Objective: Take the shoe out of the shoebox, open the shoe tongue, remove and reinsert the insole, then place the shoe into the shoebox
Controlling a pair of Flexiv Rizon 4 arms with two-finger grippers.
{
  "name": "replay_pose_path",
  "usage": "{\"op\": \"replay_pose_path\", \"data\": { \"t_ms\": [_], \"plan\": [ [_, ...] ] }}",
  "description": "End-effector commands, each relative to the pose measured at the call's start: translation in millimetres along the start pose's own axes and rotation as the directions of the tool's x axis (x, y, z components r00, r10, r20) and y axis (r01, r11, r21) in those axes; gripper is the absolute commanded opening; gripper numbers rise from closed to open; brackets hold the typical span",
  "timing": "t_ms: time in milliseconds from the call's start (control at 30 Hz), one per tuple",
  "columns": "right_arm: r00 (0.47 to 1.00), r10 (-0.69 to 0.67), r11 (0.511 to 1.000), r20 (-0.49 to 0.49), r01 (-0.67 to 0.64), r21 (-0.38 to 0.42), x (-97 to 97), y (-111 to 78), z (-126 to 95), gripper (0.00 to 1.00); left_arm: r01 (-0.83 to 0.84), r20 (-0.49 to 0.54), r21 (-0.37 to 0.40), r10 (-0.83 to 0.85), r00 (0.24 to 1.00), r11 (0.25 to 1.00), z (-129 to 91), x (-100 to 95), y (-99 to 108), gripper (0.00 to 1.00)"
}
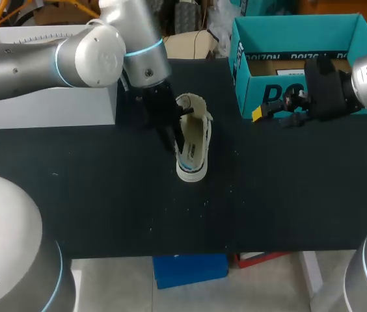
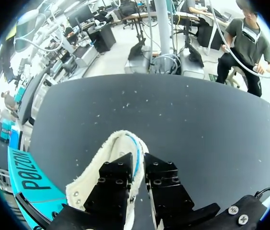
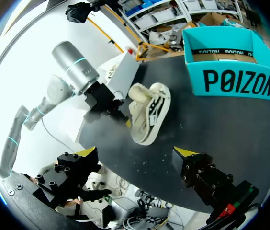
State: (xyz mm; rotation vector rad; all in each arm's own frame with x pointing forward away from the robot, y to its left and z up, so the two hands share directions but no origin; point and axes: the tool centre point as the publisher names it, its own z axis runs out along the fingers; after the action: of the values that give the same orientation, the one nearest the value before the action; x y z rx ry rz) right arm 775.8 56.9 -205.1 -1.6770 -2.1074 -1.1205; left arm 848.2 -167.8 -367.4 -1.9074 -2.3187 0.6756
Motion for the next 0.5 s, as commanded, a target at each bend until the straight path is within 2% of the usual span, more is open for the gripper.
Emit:
{"op": "replay_pose_path", "data": {
  "t_ms": [33,333,500],
  "plan": [
    [1.000,0.001,1.000,0.002,-0.001,0.001,0.6,0.1,0,1.00,0.001,-0.007,0.002,-0.001,1.000,1.000,9,-3.5,6,0.15],
    [1.000,0.001,1.000,0.002,-0.001,0.001,0.6,0.1,0,1.00,-0.012,-0.008,0.003,0.012,1.000,1.000,24,-14.2,7,0.15],
    [1.000,0.001,1.000,0.002,-0.001,0.001,0.6,0.1,0,1.00,-0.015,-0.019,0.001,0.015,1.000,1.000,29,-18.3,7,0.04]
  ]
}}
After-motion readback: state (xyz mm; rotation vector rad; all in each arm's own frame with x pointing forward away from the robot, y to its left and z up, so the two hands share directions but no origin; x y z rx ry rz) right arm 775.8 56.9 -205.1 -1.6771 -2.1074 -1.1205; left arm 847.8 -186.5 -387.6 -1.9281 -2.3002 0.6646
